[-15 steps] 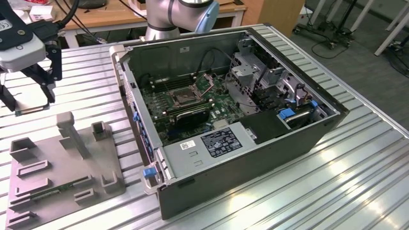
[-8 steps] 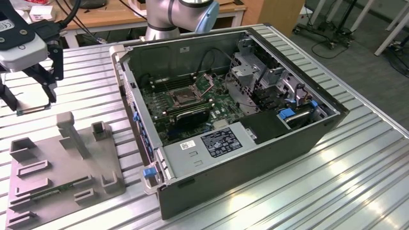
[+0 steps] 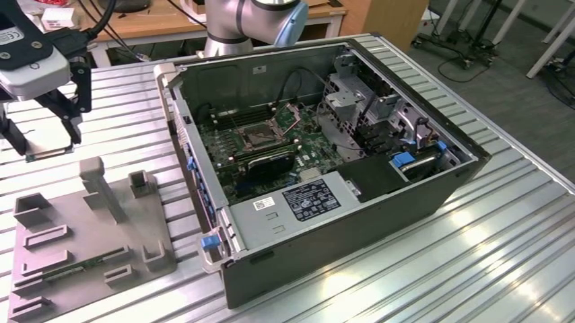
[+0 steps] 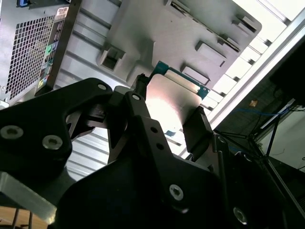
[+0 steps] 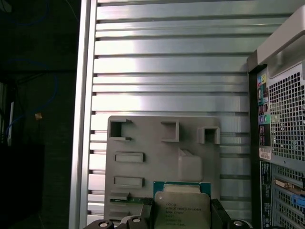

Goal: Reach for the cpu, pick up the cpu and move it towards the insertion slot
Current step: 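Pick up the cpu and move it towards the insertion slot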

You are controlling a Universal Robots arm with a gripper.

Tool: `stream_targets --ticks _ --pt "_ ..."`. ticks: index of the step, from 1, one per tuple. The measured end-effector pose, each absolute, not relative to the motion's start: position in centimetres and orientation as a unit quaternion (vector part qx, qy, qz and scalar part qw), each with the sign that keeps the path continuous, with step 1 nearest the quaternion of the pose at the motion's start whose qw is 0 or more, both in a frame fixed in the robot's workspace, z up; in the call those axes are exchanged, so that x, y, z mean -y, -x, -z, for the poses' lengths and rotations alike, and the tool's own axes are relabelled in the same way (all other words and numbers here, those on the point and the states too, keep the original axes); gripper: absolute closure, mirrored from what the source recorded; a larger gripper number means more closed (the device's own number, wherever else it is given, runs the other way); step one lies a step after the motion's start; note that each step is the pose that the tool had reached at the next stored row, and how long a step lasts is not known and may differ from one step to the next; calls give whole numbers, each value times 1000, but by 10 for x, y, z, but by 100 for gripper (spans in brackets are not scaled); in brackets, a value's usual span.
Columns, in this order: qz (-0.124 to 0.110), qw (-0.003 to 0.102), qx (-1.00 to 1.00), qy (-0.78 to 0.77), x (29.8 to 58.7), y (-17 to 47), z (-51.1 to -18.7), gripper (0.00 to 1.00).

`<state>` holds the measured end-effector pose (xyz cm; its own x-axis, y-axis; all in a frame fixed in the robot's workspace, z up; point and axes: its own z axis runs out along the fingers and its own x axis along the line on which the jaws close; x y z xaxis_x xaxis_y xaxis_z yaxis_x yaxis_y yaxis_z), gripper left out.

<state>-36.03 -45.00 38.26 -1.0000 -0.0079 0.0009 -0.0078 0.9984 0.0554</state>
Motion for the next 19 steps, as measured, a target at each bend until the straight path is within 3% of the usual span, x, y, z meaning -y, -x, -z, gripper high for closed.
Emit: stream_targets --ticks 19 --pt "28 1 1000 -4 450 353 -383 45"
